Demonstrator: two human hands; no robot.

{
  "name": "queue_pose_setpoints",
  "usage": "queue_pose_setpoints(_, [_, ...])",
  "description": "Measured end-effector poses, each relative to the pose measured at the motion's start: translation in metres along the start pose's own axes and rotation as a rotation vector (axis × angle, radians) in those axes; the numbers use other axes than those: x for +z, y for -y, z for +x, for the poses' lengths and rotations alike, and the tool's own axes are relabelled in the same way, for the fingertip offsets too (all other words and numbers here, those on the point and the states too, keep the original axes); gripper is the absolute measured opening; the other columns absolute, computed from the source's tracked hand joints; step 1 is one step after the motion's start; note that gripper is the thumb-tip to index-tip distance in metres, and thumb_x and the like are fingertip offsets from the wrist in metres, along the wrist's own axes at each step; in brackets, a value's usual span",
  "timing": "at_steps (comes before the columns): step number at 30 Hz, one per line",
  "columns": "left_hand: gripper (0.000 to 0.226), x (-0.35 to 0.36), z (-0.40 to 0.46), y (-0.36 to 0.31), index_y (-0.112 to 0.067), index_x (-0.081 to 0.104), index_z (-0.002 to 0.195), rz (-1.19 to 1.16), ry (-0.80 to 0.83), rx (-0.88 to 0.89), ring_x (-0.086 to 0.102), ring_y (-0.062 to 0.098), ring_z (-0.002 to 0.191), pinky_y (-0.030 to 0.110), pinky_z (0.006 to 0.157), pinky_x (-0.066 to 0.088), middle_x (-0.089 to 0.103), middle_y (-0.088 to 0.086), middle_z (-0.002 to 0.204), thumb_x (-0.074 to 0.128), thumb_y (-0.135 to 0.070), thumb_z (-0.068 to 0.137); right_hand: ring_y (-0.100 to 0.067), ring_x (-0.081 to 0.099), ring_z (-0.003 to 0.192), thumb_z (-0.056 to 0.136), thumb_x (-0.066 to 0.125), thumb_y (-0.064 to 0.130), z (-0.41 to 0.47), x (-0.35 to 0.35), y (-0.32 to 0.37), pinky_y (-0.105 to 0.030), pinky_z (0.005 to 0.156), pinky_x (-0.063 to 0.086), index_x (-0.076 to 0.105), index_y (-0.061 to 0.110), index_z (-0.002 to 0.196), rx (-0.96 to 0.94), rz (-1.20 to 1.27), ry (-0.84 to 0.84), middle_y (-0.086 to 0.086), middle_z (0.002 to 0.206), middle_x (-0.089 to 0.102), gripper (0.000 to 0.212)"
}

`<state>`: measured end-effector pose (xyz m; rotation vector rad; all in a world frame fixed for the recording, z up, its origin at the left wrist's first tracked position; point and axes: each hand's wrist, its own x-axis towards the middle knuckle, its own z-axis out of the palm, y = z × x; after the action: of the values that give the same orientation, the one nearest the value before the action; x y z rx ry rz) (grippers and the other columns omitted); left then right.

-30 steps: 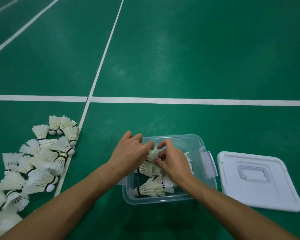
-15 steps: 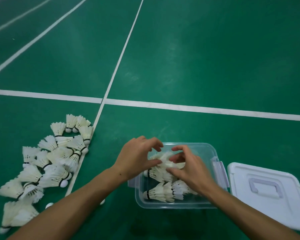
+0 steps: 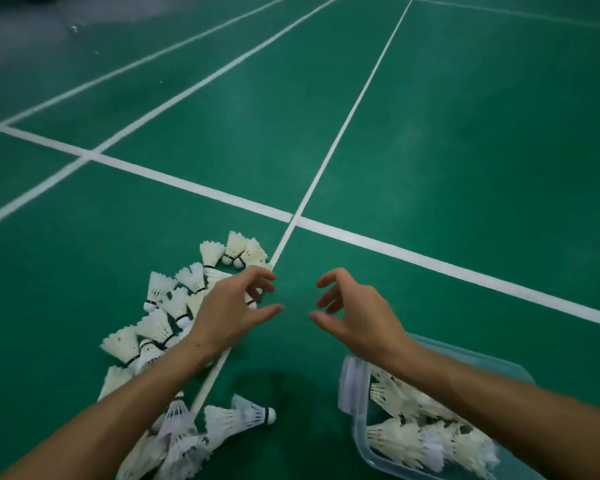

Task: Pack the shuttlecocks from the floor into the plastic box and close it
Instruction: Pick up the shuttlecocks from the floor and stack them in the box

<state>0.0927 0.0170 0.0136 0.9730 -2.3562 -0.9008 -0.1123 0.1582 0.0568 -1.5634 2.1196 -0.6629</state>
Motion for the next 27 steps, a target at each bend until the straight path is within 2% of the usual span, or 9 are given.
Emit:
queue_pose_setpoints(5, [0.049,-0.036,0.003,0.057,-0.038,0.062,0.116,0.118,-0.031,-0.15,0.066,-0.002,0.088,0.039,0.08,0.06,0.071,-0.022,0.1,0.09,-0.046,0.076,-0.008,0.071,0.084,0.088,0.079,0.044,0.058,0.057,0.022,-0.045,0.079,0.061,0.05,0.035,0.115,-0.024,0.098,-0.013,0.015,0.094,0.073,0.041])
queue_pose_setpoints(9, [0.057,-0.047,0.013,0.082,-0.039,0.058,0.122,0.209,0.022,-0.213,0.064,0.002,0.094,0.04,0.084,0.061,0.067,-0.022,0.106,0.088,-0.051,0.075,-0.011,0.071,0.085,0.09,0.078,0.041,0.086,0.087,0.024,-0.047,0.079,0.061,0.051,0.03,0.119,-0.015,0.107,0.014,0.015,0.094,0.073,0.04])
queue_pose_setpoints(14, [0.079,-0.041,0.019,0.097,-0.038,0.055,0.136,0.34,0.212,-0.168,0.058,0.006,0.115,0.038,0.099,0.055,0.061,-0.017,0.133,0.089,-0.061,0.068,-0.018,0.07,0.094,0.091,0.077,0.036,0.115,0.114,0.018,-0.044,0.082,0.059,0.05,0.028,0.122,0.001,0.044,0.038,0.011,0.104,0.073,0.041])
queue_pose_setpoints(17, [0.079,-0.033,0.018,0.101,-0.04,0.052,0.139,0.469,0.266,-0.118,0.056,0.011,0.123,0.039,0.102,0.052,0.056,-0.015,0.14,0.086,-0.061,0.071,-0.021,0.064,0.108,0.092,0.077,0.029,0.131,0.127,0.017,-0.043,0.088,0.057,0.051,0.024,0.127,-0.016,-0.008,-0.004,0.003,0.119,0.068,0.044])
queue_pose_setpoints(20, [0.067,-0.028,0.022,0.104,-0.037,0.056,0.135,0.507,0.216,-0.088,0.061,0.013,0.114,0.038,0.095,0.056,0.058,-0.013,0.136,0.085,-0.054,0.077,-0.023,0.052,0.127,0.091,0.077,0.017,0.15,0.139,0.017,-0.042,0.104,0.051,0.051,0.022,0.136,-0.073,-0.094,-0.029,-0.002,0.137,0.057,0.052])
queue_pose_setpoints(23, [0.062,-0.025,0.032,0.102,-0.033,0.06,0.134,0.454,0.205,-0.088,0.063,0.008,0.109,0.035,0.095,0.056,0.062,-0.014,0.133,0.084,-0.051,0.08,-0.026,0.049,0.134,0.089,0.069,-0.004,0.166,0.144,0.016,-0.044,0.112,0.046,0.046,0.02,0.147,-0.076,-0.14,0.044,-0.005,0.144,0.056,0.067])
queue_pose_setpoints(25, [0.06,-0.022,0.041,0.1,-0.032,0.061,0.134,0.426,0.21,-0.093,0.063,0.005,0.105,0.035,0.094,0.057,0.064,-0.016,0.131,0.082,-0.051,0.081,-0.03,0.054,0.129,0.09,0.064,-0.01,0.17,0.144,0.013,-0.048,0.107,0.05,0.043,0.02,0.149,-0.042,-0.136,0.067,-0.008,0.139,0.061,0.069])
queue_pose_setpoints(27, [0.056,-0.017,0.05,0.099,-0.035,0.061,0.131,0.423,0.212,-0.102,0.065,0.002,0.095,0.035,0.087,0.06,0.066,-0.019,0.128,0.082,-0.051,0.082,-0.033,0.059,0.117,0.093,0.055,-0.01,0.169,0.142,0.004,-0.05,0.096,0.055,0.044,0.019,0.146,-0.006,-0.119,0.054,-0.012,0.129,0.065,0.062])
